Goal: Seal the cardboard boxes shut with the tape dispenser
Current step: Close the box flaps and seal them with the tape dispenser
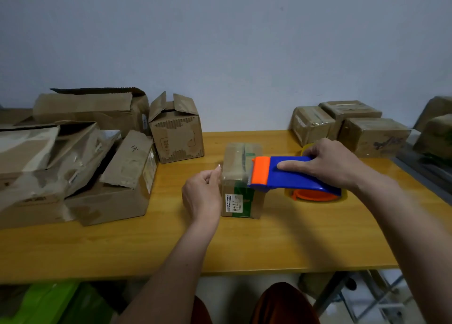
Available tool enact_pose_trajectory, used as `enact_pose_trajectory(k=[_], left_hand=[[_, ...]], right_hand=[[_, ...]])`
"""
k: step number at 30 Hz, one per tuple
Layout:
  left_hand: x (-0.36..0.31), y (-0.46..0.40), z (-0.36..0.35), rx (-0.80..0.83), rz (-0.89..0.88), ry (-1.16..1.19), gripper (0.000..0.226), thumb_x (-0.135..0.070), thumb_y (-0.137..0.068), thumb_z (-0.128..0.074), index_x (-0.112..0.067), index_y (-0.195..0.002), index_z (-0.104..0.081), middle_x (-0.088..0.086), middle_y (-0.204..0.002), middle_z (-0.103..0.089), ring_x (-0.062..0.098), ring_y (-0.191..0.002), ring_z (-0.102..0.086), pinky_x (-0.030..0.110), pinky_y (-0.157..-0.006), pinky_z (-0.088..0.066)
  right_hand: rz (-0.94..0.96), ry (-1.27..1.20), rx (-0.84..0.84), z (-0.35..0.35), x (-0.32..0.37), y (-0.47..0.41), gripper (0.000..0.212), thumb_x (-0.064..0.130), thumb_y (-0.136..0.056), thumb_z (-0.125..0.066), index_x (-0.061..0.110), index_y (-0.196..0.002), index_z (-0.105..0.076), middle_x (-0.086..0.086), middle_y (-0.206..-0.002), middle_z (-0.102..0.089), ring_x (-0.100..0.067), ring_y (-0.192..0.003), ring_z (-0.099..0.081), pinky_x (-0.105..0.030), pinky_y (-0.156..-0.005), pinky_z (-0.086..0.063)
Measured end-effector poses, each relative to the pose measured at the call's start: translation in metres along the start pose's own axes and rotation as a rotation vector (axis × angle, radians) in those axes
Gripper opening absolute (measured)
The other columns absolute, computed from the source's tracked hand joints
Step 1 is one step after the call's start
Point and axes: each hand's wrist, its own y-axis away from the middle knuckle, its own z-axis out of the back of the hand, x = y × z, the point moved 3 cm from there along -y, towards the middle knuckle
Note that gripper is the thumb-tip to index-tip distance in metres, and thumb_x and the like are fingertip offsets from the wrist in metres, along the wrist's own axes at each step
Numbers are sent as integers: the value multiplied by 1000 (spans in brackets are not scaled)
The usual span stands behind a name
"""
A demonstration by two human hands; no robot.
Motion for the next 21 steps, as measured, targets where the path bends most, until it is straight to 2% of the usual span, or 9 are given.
enact_pose_trajectory(k=[2, 5, 8, 11, 14, 16, 19, 21], left_hand=[[-3, -2, -2, 6, -23, -41, 33, -36, -94, -58, -17, -71, -72, -5, -68, -65, 14, -68, -60, 35, -62, -50], [-1, -5, -4, 9, -15, -100, 36, -37, -95, -57, -21, -64, -66, -2, -71, -66, 19, -71, -60, 41, -65, -51], [5, -3, -7, 7, 40, -123, 37, -38, -95, -56, -24, -62, -63, -2, -69, -65, 17, -66, -58, 37, -61, -50], [16, -2, -11, 19, 140, -68, 41, -38, -95, -56, -16, -62, -65, -1, -62, -62, 12, -53, -49, 29, -51, -39], [26, -2, -17, 46, 190, 37, 44, -36, -95, -56, -16, -56, -59, -6, -54, -55, 4, -42, -44, 20, -43, -33], [29, -2, -19, 63, 172, 36, 48, -37, -96, -54, -18, -52, -52, -6, -49, -48, 1, -38, -44, 14, -36, -29], [35, -13, -20, 219, 141, -242, 49, -44, -98, -48, -21, -55, -52, -7, -53, -49, 4, -44, -43, 22, -43, -29], [38, -19, -18, 363, 193, -514, 38, -43, -99, -46, -18, -80, -67, -2, -75, -60, 14, -66, -55, 29, -55, -37]], right_hand=[[24, 66, -19, 3, 2, -5, 82, 92, -40, -44, 17, -63, -68, 1, -55, -64, -15, -55, -61, -33, -51, -45], [45, 129, -15, 4, 4, -14, 77, 93, -42, -46, 20, -57, -66, 5, -51, -60, -12, -54, -59, -27, -47, -40], [40, 167, 6, -2, 3, -23, 69, 88, -49, -56, 20, -52, -60, 4, -48, -56, -14, -53, -57, -29, -48, -38], [7, 146, 64, -14, -1, -28, 66, 86, -51, -58, 22, -61, -63, 3, -58, -60, -14, -60, -59, -29, -51, -41], [-25, 92, 98, -17, -4, -32, 66, 87, -48, -58, 24, -67, -62, 5, -64, -61, -12, -64, -59, -26, -50, -37], [-23, 74, 126, -18, -4, -34, 70, 89, -42, -54, 24, -68, -63, 5, -65, -63, -13, -65, -61, -26, -52, -42], [-11, 75, 134, -18, -4, -35, 72, 89, -40, -52, 23, -67, -63, 4, -63, -63, -13, -64, -61, -25, -52, -41], [-7, 68, 137, -19, -4, -36, 73, 88, -38, -50, 23, -69, -62, 4, -65, -63, -13, -65, -61, -24, -52, -41]])
